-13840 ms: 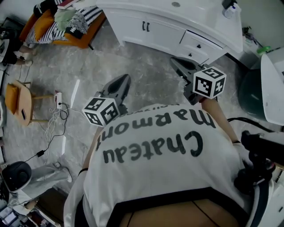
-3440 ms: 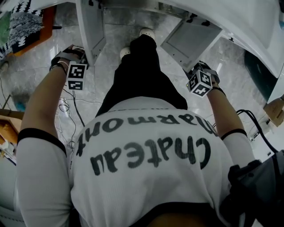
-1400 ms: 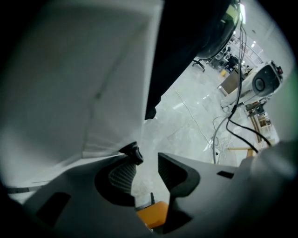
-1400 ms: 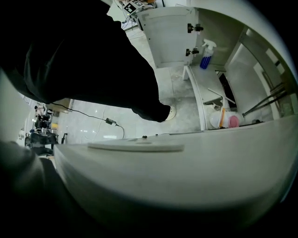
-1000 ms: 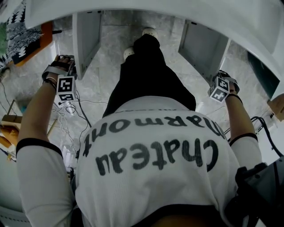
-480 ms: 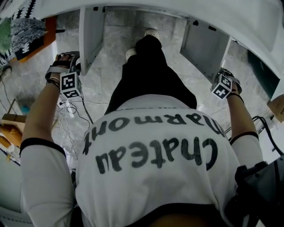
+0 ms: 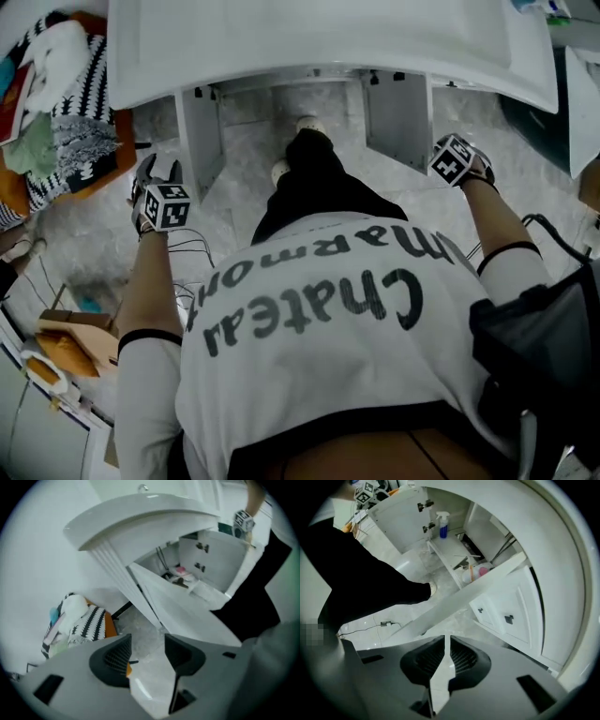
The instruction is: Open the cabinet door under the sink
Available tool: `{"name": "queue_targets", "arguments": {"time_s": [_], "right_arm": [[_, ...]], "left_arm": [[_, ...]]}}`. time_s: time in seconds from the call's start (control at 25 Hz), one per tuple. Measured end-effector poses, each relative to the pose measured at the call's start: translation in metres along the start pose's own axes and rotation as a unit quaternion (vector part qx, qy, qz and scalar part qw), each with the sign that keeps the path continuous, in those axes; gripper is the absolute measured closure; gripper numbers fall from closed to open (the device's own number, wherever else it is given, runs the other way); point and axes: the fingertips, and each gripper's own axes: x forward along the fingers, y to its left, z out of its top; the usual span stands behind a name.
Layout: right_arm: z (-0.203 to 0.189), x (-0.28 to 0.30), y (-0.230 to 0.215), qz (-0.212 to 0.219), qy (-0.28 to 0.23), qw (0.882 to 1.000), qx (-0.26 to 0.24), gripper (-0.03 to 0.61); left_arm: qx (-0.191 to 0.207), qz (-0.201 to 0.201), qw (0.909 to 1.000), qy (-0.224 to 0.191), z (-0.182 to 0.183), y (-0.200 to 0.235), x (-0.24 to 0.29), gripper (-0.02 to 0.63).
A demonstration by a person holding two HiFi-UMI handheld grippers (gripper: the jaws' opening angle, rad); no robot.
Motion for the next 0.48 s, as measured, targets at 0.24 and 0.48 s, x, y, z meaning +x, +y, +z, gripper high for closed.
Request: {"name": "queue_targets", "arguments": {"time_s": [0.24, 0.48], "right_arm": [[0.025, -0.041, -0.029, -0.051, -0.042, 0.994, 0.092, 0.541], [0.079, -0.103, -0.022, -0.069, -0.178, 0.968, 0.162, 0.541]], "left_arm": [[-0.110, 0.021, 0.9924, -0.051, 0.028, 0.011, -0.040, 0.397], [-0.184, 0.035, 0.9684, -0.165, 0.095, 0.026, -0.101, 0.403]]}}
